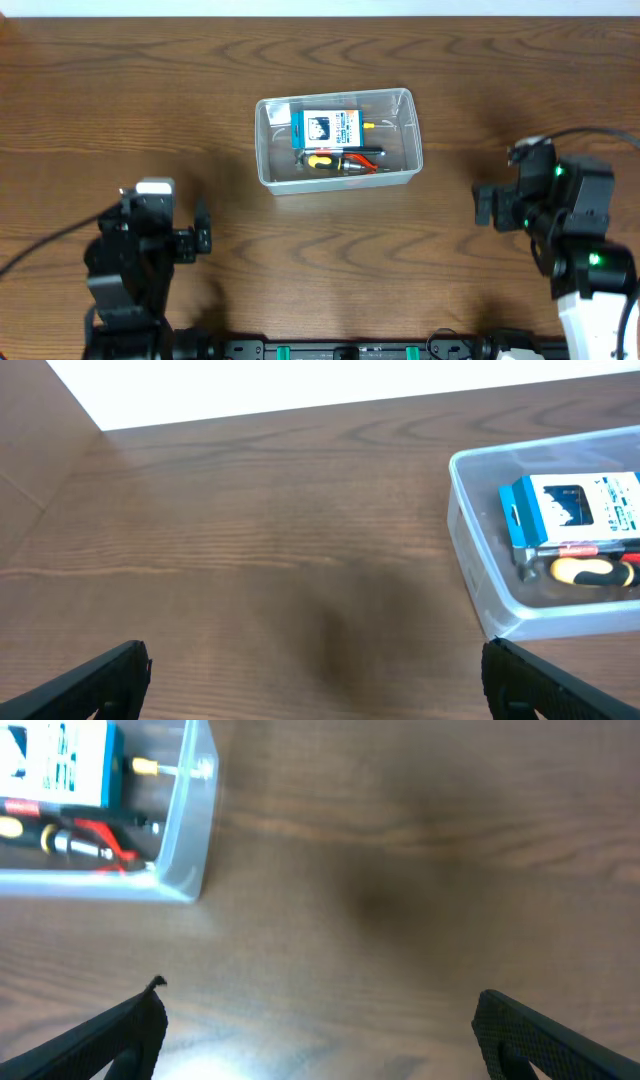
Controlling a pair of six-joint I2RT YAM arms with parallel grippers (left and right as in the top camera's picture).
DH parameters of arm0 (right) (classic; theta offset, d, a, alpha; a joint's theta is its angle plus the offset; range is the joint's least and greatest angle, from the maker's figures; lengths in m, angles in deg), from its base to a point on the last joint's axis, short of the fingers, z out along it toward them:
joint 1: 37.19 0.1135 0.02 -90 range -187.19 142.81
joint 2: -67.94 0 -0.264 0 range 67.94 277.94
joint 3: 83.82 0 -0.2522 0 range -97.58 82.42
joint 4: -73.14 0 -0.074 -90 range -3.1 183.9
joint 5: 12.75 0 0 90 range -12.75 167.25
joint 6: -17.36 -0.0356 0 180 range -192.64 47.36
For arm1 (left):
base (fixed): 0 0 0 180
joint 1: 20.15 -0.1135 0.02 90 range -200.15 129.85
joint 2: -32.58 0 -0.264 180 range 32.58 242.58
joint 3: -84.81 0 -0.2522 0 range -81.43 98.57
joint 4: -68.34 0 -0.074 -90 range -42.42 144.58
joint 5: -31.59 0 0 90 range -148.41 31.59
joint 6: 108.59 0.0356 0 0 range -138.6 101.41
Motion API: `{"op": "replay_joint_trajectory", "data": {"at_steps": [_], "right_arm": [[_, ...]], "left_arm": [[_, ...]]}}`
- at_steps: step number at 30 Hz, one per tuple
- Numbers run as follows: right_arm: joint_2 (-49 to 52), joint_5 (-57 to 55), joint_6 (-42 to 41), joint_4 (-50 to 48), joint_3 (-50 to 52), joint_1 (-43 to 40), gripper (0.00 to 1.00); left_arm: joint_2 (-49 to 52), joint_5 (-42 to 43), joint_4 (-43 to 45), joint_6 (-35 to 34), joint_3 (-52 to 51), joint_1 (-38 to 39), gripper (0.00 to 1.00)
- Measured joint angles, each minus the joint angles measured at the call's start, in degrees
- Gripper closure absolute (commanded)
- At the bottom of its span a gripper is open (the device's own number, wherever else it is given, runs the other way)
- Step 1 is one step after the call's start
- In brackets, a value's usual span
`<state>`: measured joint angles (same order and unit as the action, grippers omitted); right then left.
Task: Pack container
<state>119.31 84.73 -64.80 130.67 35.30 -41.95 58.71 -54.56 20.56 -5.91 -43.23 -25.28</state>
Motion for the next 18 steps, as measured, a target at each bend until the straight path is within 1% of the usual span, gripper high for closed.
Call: {"op": "replay_joint_trajectory", "data": {"at_steps": [3, 5, 18], "right_arm": [[-1.40, -0.02, -1.01, -0.39, 2.73, 0.02, 0.01], [-1.29, -0.02, -1.44, -0.39, 3.69, 0.02, 0.01], [-0.85, -0.02, -2.45, -0.48, 4.55, 0.02, 0.01]], "left_arm": [[-3.98, 0.00, 0.68, 0.00, -2.89, 0.00, 0.02], [-4.72, 0.00, 0.68, 0.00, -3.04, 0.00, 0.02], [-4.94, 0.00, -0.04, 0.00, -3.04, 0.37, 0.02]]}}
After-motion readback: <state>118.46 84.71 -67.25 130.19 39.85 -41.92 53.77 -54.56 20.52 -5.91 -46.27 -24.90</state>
